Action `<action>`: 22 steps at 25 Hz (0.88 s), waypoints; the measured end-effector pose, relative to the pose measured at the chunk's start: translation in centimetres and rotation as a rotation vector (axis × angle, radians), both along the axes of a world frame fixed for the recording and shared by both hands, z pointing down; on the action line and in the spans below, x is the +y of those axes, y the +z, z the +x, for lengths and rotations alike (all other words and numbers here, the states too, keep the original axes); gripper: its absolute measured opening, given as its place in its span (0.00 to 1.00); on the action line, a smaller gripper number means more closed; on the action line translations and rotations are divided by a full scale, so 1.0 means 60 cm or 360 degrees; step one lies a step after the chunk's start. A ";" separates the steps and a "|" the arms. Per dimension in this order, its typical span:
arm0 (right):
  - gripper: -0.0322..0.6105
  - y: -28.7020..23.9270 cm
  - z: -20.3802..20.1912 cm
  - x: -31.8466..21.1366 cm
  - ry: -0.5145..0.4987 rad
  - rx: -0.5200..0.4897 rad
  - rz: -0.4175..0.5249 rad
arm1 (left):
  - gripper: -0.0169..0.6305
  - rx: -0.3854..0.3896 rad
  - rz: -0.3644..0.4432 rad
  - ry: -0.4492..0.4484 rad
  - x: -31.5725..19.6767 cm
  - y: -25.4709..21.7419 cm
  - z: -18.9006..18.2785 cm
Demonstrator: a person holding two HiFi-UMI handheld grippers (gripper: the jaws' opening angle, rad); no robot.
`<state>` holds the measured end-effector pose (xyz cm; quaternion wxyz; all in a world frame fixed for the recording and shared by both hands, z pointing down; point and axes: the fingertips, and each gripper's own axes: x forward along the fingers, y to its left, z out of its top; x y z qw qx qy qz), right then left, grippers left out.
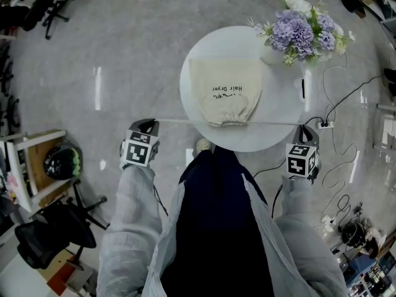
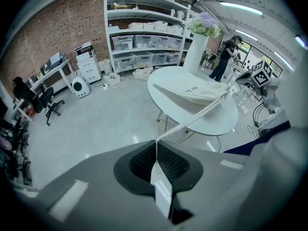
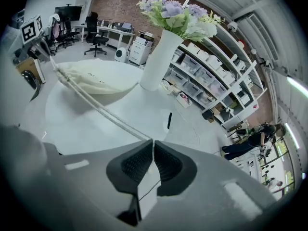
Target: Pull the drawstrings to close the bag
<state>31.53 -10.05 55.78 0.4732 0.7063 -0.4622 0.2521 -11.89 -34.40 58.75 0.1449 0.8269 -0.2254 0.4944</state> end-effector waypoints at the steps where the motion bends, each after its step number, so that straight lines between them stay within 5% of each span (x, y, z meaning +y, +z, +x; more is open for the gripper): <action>1: 0.08 -0.001 -0.002 0.000 0.0014 -0.0030 0.0024 | 0.07 0.0004 0.0007 0.0006 0.003 -0.002 0.003; 7: 0.08 -0.011 -0.010 0.005 0.0195 -0.0250 0.0276 | 0.07 0.0163 0.0056 -0.0074 0.009 -0.031 0.018; 12: 0.08 -0.026 -0.045 -0.014 0.0143 -0.0382 0.0411 | 0.07 0.0427 0.0004 -0.0197 0.022 -0.060 0.044; 22: 0.08 -0.077 -0.129 -0.054 0.0152 -0.0696 0.0715 | 0.07 0.0742 -0.0102 -0.0286 0.067 -0.109 0.100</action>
